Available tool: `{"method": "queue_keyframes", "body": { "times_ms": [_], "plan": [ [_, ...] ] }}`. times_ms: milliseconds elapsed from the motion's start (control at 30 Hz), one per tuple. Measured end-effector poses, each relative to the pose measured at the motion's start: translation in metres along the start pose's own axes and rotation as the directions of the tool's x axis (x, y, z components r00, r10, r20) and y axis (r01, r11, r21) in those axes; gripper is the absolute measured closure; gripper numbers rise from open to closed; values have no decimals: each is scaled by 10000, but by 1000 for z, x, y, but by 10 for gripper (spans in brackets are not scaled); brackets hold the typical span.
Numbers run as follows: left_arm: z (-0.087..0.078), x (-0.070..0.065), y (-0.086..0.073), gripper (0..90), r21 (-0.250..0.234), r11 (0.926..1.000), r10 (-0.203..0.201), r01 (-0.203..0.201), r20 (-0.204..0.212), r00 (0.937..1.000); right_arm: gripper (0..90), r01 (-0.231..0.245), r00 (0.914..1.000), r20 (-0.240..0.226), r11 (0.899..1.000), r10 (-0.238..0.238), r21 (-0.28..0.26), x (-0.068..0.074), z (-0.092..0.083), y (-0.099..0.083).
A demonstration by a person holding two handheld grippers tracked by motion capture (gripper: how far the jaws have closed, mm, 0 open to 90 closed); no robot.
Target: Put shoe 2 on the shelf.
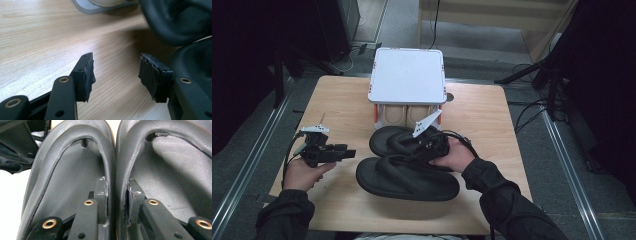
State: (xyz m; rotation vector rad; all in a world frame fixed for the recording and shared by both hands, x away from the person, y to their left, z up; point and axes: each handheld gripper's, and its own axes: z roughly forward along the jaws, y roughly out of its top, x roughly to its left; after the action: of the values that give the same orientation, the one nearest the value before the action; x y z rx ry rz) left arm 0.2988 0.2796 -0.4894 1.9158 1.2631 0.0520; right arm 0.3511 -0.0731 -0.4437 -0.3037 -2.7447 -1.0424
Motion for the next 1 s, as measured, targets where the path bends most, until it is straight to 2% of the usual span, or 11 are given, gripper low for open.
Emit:
{"method": "queue_keyframes", "body": {
  "times_ms": [233,300,567,633,767,1000],
  "plan": [
    [-2,1,-2,456,-43,10000,-72,72,-40,10000,755,408,9986,-333,9990,-401,203,3,-9,17],
    [-3,1,-3,456,-93,9999,-94,94,-27,10000,755,368,9987,-351,9990,-359,256,5,-12,22],
    [-3,1,-3,453,-179,9998,-124,126,71,9999,755,615,9974,-375,9981,-613,34,10,-30,36],
    [-3,1,-3,454,-149,9998,-95,96,71,9999,755,472,9982,-374,9987,-465,179,9,-35,38],
    [-3,1,-3,454,-150,9998,-114,116,121,9999,755,531,9983,-237,9983,-526,237,9,-43,43],
    [-3,2,-2,454,-183,9998,-125,128,174,9998,755,285,9994,-222,9995,-282,145,8,-54,55]
  ]
}}
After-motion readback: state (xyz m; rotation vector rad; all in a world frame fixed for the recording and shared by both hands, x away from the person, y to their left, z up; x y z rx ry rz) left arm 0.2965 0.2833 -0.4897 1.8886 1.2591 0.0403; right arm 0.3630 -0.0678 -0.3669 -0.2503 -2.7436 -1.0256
